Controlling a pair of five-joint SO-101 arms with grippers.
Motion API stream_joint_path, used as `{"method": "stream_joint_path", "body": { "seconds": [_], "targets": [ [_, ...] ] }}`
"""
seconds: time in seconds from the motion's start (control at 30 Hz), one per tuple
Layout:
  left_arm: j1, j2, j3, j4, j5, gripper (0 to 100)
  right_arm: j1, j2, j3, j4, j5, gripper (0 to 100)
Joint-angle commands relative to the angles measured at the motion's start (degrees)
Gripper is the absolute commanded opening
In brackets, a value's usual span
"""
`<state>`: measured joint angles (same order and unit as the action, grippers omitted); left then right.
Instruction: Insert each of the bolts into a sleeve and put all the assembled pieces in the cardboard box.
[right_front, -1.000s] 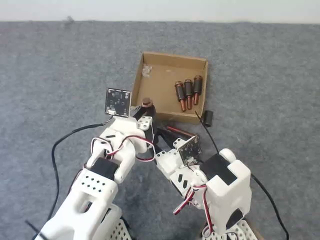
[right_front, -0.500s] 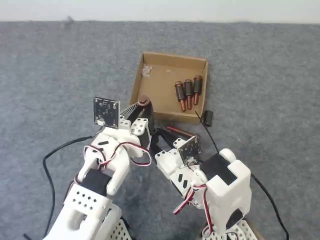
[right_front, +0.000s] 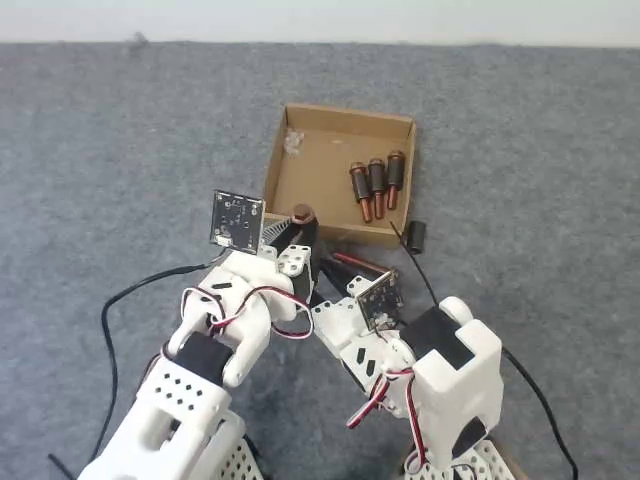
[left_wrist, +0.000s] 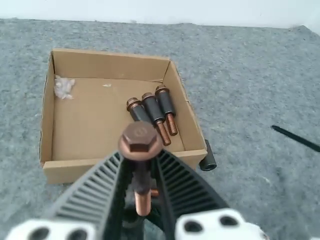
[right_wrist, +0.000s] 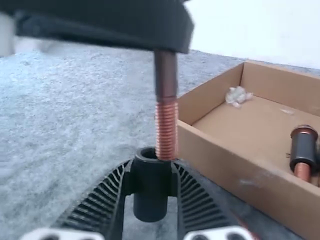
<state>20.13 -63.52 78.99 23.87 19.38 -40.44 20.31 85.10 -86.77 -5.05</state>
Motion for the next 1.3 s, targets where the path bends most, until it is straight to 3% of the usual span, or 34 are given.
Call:
{"method": "stream_joint_path", "body": {
  "seconds": [0.0,0.57,1.27],
  "targets": [
    [0.35,-0.09,0.22,0.09,0.09,1,1.71,-0.75,-1.32,-0.13,1.23,0.6],
    [-2.29,0.26,0.48,-1.93,-1.23,1,1.54,-0.57,-1.14,-0.22,1.23,0.6],
    [2.37,0.26,5.23,-1.67,-3.16,1,1.89,-0.84,-1.14,-0.22,1.23,0.6]
  ]
}}
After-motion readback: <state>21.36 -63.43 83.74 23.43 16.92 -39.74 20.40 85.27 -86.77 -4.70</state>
